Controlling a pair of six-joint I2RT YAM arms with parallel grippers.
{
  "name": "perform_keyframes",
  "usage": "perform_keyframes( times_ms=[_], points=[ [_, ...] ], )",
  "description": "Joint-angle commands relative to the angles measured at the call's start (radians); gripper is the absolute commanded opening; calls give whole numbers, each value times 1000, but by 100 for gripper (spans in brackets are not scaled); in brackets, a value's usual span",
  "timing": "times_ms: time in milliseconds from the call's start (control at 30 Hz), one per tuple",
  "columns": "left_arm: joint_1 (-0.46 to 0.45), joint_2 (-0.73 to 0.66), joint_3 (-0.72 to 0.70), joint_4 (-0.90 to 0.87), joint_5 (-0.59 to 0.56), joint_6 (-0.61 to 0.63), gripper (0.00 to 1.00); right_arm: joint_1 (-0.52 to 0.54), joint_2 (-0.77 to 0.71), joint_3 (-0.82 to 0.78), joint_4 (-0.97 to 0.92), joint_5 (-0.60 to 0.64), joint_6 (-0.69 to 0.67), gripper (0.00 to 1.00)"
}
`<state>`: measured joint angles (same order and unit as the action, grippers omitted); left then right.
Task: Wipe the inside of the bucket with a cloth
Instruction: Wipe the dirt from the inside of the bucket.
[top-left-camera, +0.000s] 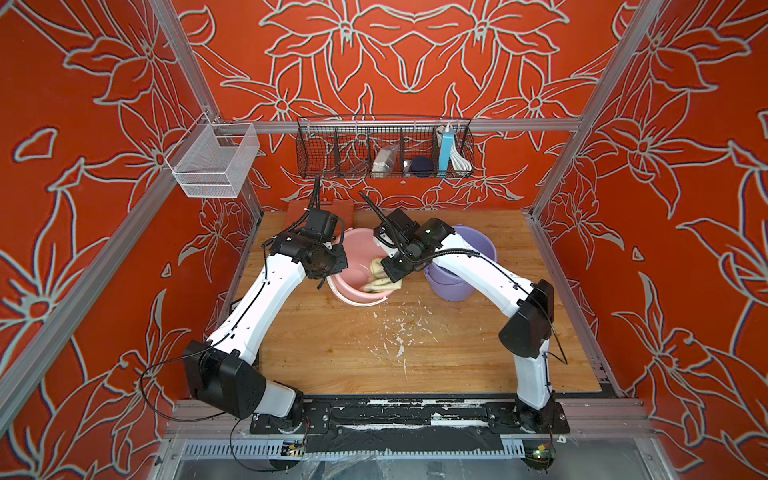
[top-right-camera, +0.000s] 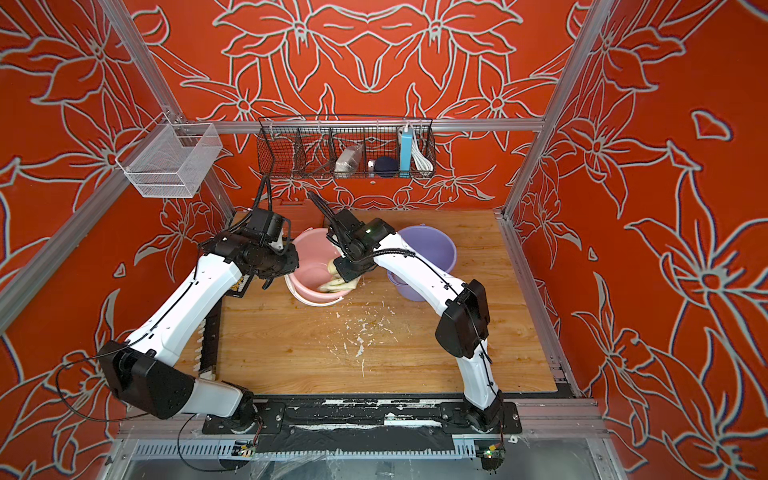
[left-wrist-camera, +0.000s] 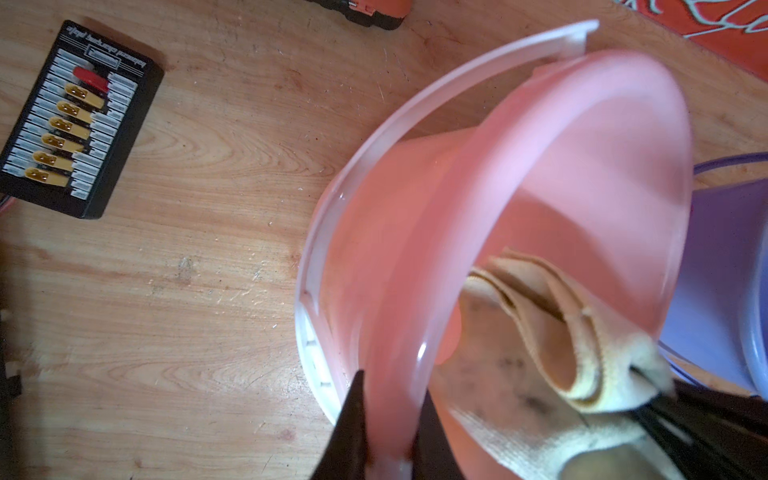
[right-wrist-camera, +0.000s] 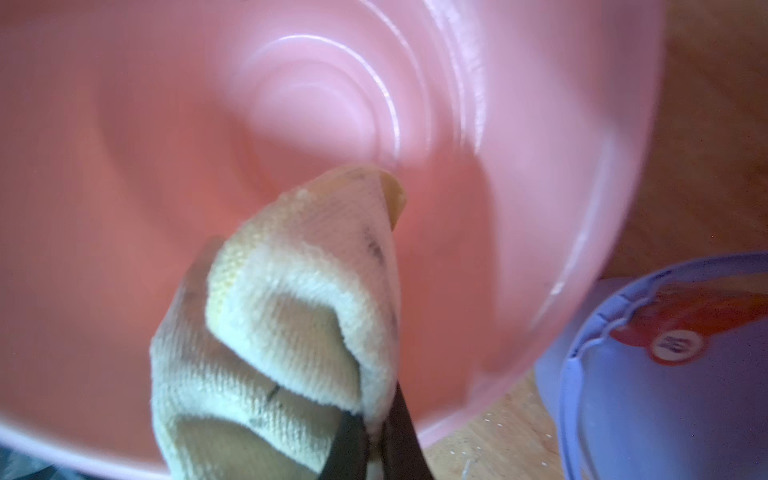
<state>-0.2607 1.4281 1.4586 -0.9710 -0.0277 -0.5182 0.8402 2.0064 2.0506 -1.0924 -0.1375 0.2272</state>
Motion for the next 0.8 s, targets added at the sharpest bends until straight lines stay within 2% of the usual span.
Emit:
perform_keyframes(
  times_ms=[0,67,133,233,333,533,633,767],
  points=[
    [4,1,19,51,-1,-27,0,42,-13,-35,60,-252,66,0],
    [3,1,18,50,1,-29,0,59,0,-25,96,-325,86,0],
    [3,-3,16,54,-6,-30,0,76,2,-17,108,-332,100,0],
    [3,-6,22,52,-8,-29,0,82,-28,-57,91,-247,107,0],
    [3,-6,28,47,2,-27,0,73,-101,-170,107,-132,122,0],
    [3,-25,16,37,26,-15,0,-2,-162,-306,98,14,129,0],
    [3,-31,21,16,52,1,0,-36,-129,-258,60,106,111,0],
    [3,-33,34,-40,77,38,0,-55,-46,-107,-16,258,77,0]
  ],
)
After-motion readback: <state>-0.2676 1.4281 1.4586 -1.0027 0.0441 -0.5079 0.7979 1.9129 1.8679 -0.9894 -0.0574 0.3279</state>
